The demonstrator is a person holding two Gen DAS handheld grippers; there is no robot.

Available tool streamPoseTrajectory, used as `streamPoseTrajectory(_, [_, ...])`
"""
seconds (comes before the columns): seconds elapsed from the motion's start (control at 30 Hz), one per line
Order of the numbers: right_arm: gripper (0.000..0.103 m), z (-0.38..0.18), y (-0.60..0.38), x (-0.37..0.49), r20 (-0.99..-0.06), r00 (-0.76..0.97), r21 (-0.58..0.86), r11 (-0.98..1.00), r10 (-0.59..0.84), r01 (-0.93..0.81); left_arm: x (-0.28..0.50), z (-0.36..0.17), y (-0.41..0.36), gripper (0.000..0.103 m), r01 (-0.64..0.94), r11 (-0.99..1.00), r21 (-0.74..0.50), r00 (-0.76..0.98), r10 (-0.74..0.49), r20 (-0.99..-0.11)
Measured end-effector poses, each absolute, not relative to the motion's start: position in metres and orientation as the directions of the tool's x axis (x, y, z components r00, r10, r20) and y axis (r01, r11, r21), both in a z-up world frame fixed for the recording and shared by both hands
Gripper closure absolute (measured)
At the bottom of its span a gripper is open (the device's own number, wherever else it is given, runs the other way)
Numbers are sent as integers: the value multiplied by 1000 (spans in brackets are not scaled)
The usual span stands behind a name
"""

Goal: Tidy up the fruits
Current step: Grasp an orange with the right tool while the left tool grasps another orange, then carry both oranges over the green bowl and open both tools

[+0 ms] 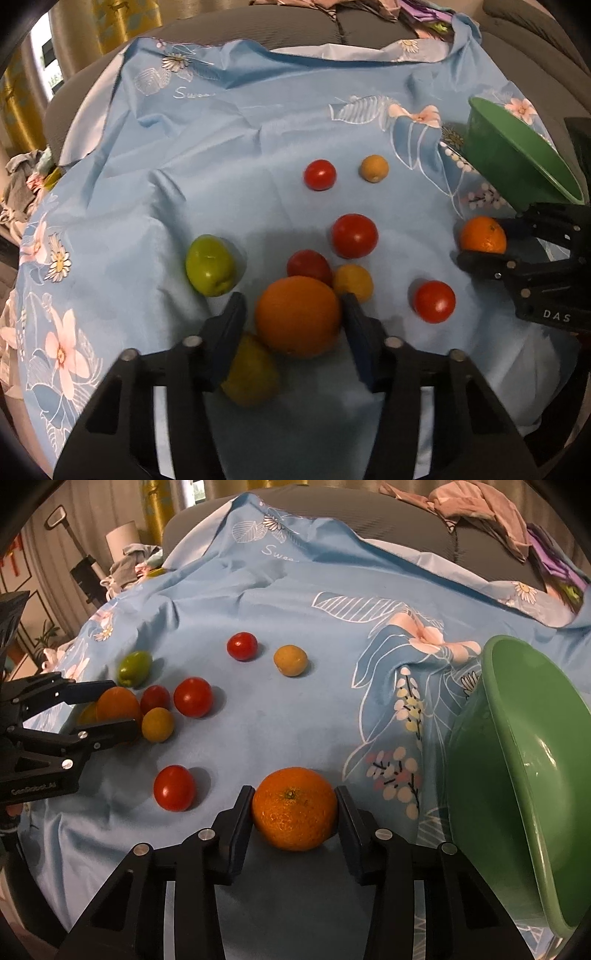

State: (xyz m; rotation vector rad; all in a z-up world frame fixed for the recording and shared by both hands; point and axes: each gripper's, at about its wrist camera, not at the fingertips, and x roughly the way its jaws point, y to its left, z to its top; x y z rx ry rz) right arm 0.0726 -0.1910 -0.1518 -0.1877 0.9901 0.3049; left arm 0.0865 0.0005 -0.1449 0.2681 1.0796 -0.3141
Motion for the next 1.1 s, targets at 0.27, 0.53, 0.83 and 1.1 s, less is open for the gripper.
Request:
streamPoseTrajectory(0.27, [60,-146,-190,68,-817,535,42,947,216,-318,78,-129,-2,57,387,922,-4,451,-193,-871])
streamPoseTrajectory(0.53, [59,-117,-202,45,-751,606,92,950,262,-297,61,-94,-33,57,450,889,-87,459,-314,-831])
streamPoseTrajectory(0.83, [59,-76,-260,19,-630,755,100,983,182,-154,69,-60,-112,57,590,795,-144,435,-463,-772])
streamPoseTrajectory(1.1, [59,-71,-325,4,-621,783,95,995,34,32,87,-59,-199,57,700,691,-182,360,-561,-745])
